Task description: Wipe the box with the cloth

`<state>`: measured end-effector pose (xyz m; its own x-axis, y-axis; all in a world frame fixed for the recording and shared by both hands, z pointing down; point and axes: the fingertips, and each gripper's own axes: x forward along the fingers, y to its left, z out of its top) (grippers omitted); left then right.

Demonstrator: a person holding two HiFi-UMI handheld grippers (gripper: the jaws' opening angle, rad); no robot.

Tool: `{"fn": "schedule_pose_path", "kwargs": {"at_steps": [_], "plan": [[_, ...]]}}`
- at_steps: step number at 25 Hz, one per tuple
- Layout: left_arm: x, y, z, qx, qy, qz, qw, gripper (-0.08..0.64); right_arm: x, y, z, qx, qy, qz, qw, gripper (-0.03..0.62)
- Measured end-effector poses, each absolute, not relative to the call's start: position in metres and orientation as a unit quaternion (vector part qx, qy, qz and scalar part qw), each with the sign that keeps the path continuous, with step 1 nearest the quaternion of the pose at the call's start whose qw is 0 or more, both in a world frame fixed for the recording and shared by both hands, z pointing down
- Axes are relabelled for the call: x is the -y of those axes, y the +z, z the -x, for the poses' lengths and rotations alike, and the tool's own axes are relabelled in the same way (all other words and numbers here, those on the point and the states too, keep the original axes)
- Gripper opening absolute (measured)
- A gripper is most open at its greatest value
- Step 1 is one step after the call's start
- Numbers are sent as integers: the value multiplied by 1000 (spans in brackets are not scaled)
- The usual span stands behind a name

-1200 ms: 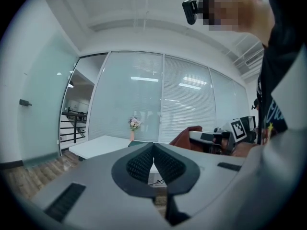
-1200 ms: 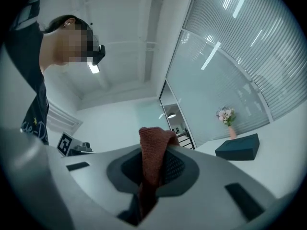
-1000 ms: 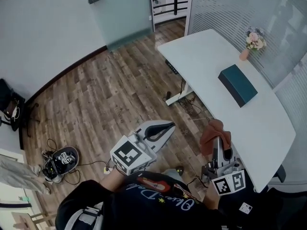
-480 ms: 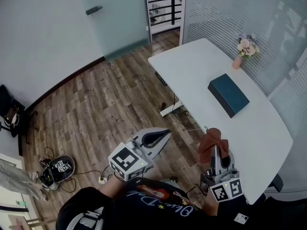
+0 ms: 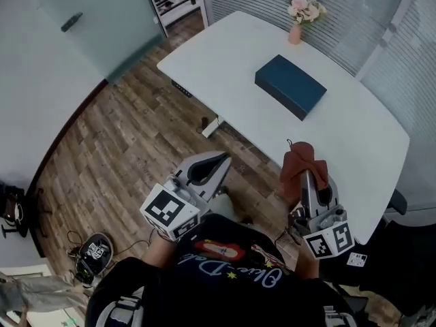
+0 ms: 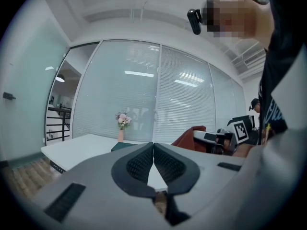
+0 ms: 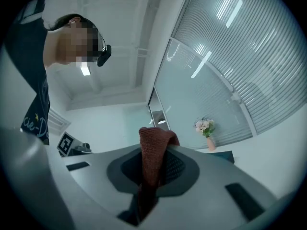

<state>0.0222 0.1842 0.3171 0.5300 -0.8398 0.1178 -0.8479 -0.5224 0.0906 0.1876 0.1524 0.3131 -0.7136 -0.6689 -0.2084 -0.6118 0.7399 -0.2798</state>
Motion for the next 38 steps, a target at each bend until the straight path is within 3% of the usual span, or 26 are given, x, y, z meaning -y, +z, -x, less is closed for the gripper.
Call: {"fn": "schedule_pose_path", "kwargs": {"at_steps": [4,11,38], "plan": [[-136,339,-36,449,23,-889,88,3,-126,327,-214,-904,-90,400,121,28],[-22,333,-59,366,28,-928,62,3,-51,317,-235,-864,-61,487,110,28],[180,357,-10,269,21,-958,100,3,174,315,-133,-860,10,510,-36,29]]}}
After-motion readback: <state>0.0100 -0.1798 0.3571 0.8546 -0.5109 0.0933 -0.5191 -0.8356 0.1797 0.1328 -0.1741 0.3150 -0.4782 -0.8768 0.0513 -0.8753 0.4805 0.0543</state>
